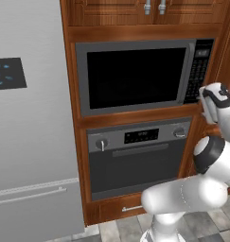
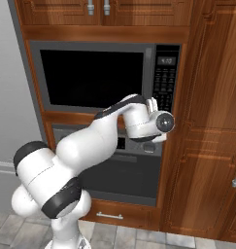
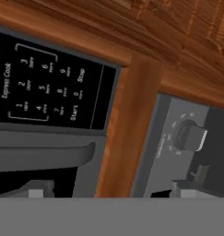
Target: Remove the tangerine from the bowl and place it on the small plate. Then place the bowl with only the shrimp in the microwave, close the door, and press the start button to microwave the shrimp.
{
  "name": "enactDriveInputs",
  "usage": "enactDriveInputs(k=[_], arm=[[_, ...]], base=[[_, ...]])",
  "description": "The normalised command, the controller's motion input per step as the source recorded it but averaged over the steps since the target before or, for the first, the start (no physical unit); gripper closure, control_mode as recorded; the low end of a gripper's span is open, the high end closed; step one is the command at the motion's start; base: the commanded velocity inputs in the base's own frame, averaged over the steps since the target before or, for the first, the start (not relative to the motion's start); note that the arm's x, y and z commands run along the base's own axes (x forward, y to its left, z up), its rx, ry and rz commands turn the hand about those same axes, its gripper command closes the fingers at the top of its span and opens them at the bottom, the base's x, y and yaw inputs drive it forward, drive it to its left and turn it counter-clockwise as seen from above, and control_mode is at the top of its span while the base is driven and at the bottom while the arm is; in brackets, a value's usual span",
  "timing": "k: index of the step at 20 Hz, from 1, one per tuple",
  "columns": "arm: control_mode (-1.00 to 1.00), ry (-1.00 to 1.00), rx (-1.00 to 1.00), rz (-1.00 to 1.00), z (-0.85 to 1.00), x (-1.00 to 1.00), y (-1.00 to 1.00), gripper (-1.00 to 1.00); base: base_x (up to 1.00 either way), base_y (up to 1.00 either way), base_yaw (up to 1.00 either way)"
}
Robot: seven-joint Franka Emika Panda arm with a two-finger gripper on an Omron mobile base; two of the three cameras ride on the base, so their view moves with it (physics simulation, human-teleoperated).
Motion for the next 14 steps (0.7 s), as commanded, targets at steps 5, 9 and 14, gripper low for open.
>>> enactDriveInputs(k=[5, 9, 14], arm=[[-1.00, 0.00, 0.14, -0.01, -0.15, 0.40, 0.00, -1.00], [-1.00, 0.00, 0.14, -0.02, -0.21, 0.38, 0.00, -1.00], [-1.00, 0.00, 0.13, -0.03, -0.18, 0.38, 0.00, -1.00]], base=[[0.00, 0.00, 0.00], [0.00, 0.00, 0.00], [0.00, 0.00, 0.00]])
